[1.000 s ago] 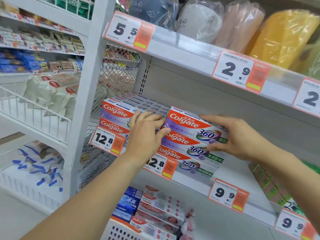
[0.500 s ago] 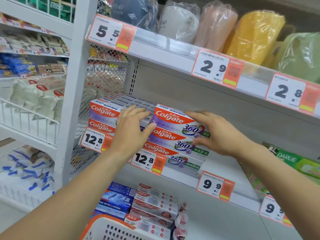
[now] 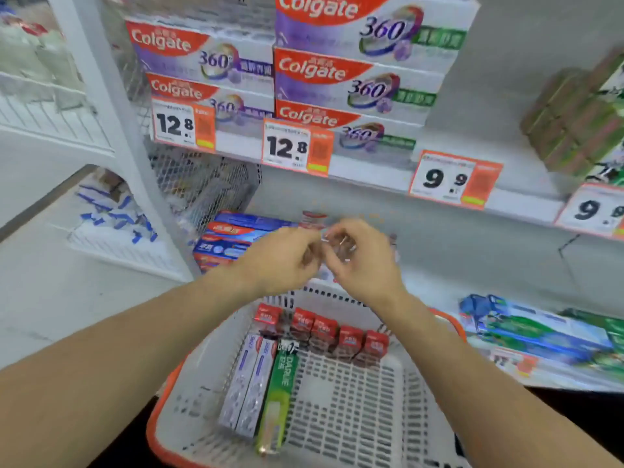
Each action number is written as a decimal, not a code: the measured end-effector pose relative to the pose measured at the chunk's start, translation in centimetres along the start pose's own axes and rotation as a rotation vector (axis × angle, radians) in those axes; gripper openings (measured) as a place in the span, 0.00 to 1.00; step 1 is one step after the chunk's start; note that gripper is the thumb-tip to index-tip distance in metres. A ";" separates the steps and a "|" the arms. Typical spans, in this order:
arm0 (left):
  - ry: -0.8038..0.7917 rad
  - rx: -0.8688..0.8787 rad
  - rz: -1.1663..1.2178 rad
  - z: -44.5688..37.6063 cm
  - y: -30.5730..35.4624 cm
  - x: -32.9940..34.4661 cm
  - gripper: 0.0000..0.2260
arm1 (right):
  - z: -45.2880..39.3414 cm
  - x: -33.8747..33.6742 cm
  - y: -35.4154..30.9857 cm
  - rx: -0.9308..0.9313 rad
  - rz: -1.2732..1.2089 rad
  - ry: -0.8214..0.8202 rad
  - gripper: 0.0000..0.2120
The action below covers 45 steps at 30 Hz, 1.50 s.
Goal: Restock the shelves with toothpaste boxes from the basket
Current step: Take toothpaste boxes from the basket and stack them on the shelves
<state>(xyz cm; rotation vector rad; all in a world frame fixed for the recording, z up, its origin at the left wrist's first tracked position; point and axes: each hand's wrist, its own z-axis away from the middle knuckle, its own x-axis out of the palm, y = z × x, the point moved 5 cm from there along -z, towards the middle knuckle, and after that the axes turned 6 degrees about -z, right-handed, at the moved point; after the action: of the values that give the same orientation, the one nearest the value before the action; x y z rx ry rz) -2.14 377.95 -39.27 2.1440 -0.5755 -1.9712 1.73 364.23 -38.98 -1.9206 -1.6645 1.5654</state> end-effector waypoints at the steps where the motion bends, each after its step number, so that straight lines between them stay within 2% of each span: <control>1: -0.151 -0.040 -0.023 1.3 -1.1 3.1 0.03 | 2.2 2.1 2.6 0.127 -0.036 -0.066 0.04; 4: -0.493 -0.227 -0.042 5.8 -5.0 11.1 0.11 | 9.3 6.7 8.8 0.472 -0.115 -0.278 0.05; 7: -0.659 -0.444 -0.039 10.0 -8.2 17.3 0.20 | 14.7 9.1 12.2 0.655 -0.129 -0.432 0.07; 10: -0.694 -0.716 0.081 13.1 -8.9 21.8 0.31 | 17.4 10.7 13.7 0.746 -0.145 -0.465 0.09; 13: -0.654 -0.900 0.256 15.0 -7.5 25.2 0.27 | 19.3 12.7 14.5 0.830 -0.171 -0.535 0.12; 16: -0.560 -0.940 0.265 15.0 -6.9 26.3 0.22 | 21.1 14.3 15.1 0.981 -0.211 -0.606 0.15; 18: -0.587 -0.949 0.340 14.8 -7.3 26.7 0.17 | 22.2 15.2 15.5 1.121 -0.282 -0.697 0.19; 21: -0.616 -1.041 0.863 14.7 -7.5 27.0 0.17 | 23.4 16.4 15.2 1.342 -0.540 -0.844 0.28; 23: -0.644 -1.032 1.025 14.5 -7.3 26.8 0.18 | 23.5 16.5 15.1 1.392 -0.628 -0.869 0.33; 27: -0.743 -1.033 1.129 14.6 -7.0 27.7 0.25 | 23.3 15.8 15.6 1.310 -0.513 -0.862 0.23; 28: -0.737 -1.061 1.120 14.8 -7.2 28.1 0.27 | 23.5 15.6 15.9 1.291 -0.472 -0.865 0.21; 30: -0.626 -1.102 0.978 15.3 -8.0 28.7 0.21 | 24.3 15.1 16.6 1.274 -0.379 -0.902 0.17; 32: -0.491 -1.050 0.616 15.6 -9.4 28.6 0.18 | 25.6 14.4 17.1 1.274 -0.276 -0.975 0.18; 33: -0.474 -0.991 0.449 15.5 -9.4 28.2 0.17 | 26.3 14.0 17.3 1.286 -0.265 -0.982 0.19; 35: -0.499 -0.914 0.262 15.3 -8.7 27.7 0.17 | 27.3 13.2 17.9 1.331 -0.304 -0.932 0.14; 37: -0.555 -0.882 0.151 14.9 -7.7 27.4 0.16 | 28.0 12.6 18.4 1.362 -0.343 -0.868 0.10; 42: -0.741 -0.898 0.012 15.3 -6.4 28.1 0.19 | 29.1 11.7 19.0 1.439 -0.400 -0.775 0.13; 45: -0.656 -0.928 0.017 16.1 -6.2 28.7 0.18 | 29.8 11.1 19.2 1.470 -0.436 -0.735 0.16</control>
<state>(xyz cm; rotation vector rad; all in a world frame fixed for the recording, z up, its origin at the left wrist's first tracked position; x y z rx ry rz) -15.59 374.40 -69.78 0.9437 0.2486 -2.2579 -10.52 351.65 -71.72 -0.2431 -0.4477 2.2876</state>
